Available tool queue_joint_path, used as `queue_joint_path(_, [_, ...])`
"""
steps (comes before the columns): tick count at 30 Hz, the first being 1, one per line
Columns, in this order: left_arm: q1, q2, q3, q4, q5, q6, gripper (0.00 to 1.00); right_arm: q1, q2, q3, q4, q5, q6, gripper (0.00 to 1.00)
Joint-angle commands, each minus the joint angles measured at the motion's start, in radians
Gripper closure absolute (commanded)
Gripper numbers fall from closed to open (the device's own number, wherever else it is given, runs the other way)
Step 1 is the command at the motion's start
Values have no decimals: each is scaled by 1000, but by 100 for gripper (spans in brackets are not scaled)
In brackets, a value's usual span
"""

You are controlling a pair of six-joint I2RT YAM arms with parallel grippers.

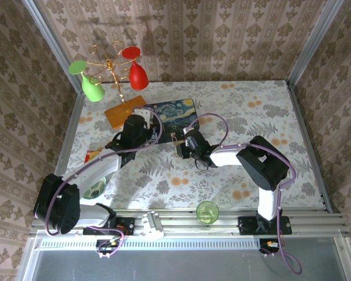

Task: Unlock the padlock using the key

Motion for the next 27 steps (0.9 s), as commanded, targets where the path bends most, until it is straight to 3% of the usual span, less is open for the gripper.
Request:
queue_joint_path(1, [-2,78,77,-73,-12,123,57,-5,-58,-62,-55,130,72,99])
queue_joint_path(11, [-1,348,282,-127,107,200,58,-9,-130,-121,-90,179,105,99])
queue_joint_path(18, [-7,375,234,-112,77,207,61,22,-72,-111,28,234,245,100])
queue_joint_path(27, [-16,357,99,-54,72,192,67,67,-53,-82,34,412,424,100])
